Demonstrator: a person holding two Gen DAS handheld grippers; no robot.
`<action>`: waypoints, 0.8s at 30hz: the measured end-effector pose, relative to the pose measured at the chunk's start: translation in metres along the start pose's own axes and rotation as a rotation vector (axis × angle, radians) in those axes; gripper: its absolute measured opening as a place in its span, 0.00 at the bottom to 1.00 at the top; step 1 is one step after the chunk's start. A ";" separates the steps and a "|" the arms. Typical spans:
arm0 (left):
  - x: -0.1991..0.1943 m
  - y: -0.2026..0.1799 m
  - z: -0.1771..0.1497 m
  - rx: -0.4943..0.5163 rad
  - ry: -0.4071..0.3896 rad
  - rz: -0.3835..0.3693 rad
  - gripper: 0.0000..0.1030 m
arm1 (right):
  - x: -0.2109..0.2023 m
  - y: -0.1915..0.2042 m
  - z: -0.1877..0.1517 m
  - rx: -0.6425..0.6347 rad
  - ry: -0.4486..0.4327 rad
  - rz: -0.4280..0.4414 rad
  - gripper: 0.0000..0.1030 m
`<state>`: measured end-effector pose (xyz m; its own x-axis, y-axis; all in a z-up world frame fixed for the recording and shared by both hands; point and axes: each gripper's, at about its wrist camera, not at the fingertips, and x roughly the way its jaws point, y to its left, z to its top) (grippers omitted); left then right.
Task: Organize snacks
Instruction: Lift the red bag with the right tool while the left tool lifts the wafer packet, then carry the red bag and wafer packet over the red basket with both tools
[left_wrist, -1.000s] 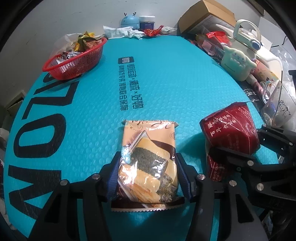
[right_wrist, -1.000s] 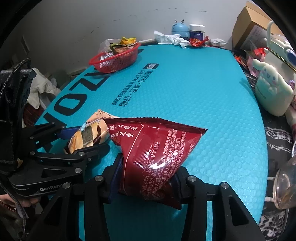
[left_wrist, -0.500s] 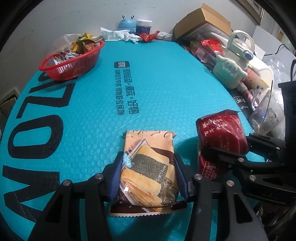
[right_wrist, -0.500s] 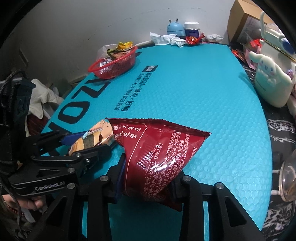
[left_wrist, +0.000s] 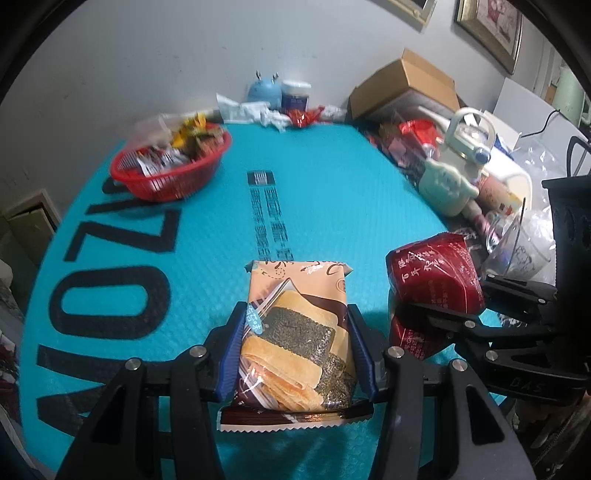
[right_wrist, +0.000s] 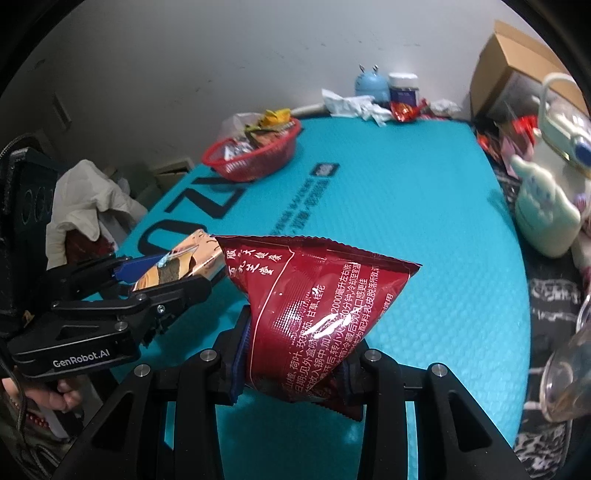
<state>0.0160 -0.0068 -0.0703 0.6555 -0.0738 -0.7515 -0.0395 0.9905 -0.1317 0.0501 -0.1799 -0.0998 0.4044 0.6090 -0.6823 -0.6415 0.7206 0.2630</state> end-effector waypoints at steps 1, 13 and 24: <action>-0.004 0.001 0.002 0.001 -0.011 0.000 0.49 | -0.002 0.002 0.002 -0.005 -0.006 0.002 0.36; -0.039 0.011 0.028 0.009 -0.126 -0.003 0.49 | -0.023 0.026 0.040 -0.081 -0.094 0.017 0.36; -0.061 0.036 0.061 -0.005 -0.223 0.015 0.49 | -0.026 0.042 0.084 -0.129 -0.155 0.023 0.36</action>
<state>0.0207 0.0403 0.0103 0.8052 -0.0312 -0.5922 -0.0537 0.9907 -0.1253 0.0669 -0.1377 -0.0136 0.4776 0.6759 -0.5613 -0.7261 0.6634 0.1810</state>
